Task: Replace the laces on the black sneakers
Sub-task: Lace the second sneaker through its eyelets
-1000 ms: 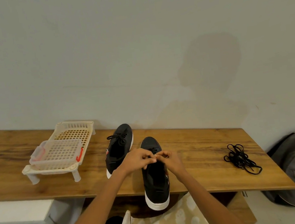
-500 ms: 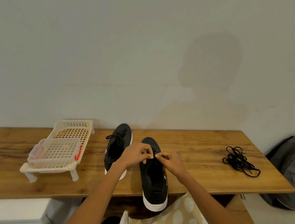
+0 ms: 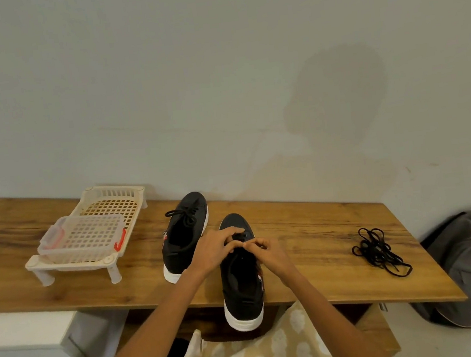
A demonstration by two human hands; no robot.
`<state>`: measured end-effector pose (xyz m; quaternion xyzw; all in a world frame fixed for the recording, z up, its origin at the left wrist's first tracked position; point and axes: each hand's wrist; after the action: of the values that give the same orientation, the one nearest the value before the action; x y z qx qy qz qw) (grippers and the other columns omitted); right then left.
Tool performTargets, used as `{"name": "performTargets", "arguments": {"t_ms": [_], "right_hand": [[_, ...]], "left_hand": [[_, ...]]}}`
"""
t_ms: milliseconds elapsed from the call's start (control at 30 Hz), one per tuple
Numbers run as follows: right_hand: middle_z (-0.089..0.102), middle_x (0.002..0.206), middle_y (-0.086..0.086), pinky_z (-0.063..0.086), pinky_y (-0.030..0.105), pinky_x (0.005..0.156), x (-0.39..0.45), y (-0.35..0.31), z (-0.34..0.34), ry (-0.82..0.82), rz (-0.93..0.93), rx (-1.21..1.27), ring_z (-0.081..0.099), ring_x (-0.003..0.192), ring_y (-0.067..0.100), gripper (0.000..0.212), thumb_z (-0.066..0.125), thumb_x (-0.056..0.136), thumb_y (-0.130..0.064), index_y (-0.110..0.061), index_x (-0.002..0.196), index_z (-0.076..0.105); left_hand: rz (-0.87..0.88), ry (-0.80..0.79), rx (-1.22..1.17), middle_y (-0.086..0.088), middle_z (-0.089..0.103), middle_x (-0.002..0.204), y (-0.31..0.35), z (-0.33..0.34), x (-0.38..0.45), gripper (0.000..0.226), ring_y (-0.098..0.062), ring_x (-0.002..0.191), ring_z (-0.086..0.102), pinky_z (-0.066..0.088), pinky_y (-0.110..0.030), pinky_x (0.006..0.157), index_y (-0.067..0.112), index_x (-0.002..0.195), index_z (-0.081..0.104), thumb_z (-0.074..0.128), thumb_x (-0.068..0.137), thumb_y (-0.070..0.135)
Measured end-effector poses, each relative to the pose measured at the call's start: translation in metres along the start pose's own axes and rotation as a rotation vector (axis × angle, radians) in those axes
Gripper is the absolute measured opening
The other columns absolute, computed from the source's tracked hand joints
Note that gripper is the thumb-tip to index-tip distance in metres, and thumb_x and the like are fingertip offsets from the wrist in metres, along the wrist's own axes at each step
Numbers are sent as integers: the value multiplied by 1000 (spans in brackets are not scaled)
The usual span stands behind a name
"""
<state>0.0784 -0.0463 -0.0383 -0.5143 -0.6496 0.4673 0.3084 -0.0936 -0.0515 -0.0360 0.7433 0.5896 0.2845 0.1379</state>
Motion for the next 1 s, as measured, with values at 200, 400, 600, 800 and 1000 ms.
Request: {"name": "performTargets", "arguments": {"t_ms": [200,400,600,800,1000], "right_hand": [[68,87,-7,48,26,68,4,-3,3,34,-85,-394,60,78,6,33,70,78,-47,-21,98,67],[60,77,-9,35,17,55,1,-12,9,88,-84,-505,52,67,3,49,62,74,-66,-21,90,62],[67,84,-3,42,23,60,4,-11,5,49,-64,-478,59,74,10,31,65,82,-47,-19,95,66],[70,86,1,48,32,67,5,-8,0,26,-76,-442,64,80,14,18,57,90,-28,-16,93,70],[69,80,-4,49,26,64,2,-4,1,32,-83,-301,63,75,7,10,61,85,-21,-23,89,71]], "left_hand": [[-31,50,-64,8,70,109,0,6,2,29,-9,97,63,38,-12,70,27,118,67,60,90,32],[-15,-38,-25,6,72,105,-2,1,6,26,-10,93,64,46,-20,76,28,115,68,58,92,34],[8,-78,-40,4,73,87,-4,-4,11,20,-4,77,62,37,-7,63,23,103,74,60,91,32],[134,-120,58,9,57,103,-5,-12,18,16,-7,100,49,42,-24,79,24,94,72,62,88,35],[167,-149,24,9,63,94,-4,-7,13,12,-11,89,47,39,-28,74,23,95,64,59,88,30]]}}
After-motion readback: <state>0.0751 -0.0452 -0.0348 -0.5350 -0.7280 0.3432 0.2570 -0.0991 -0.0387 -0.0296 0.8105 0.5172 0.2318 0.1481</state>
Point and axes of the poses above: each hand's wrist, its own x-axis towards the middle knuckle, its own z-axis out of the palm, y = z × x
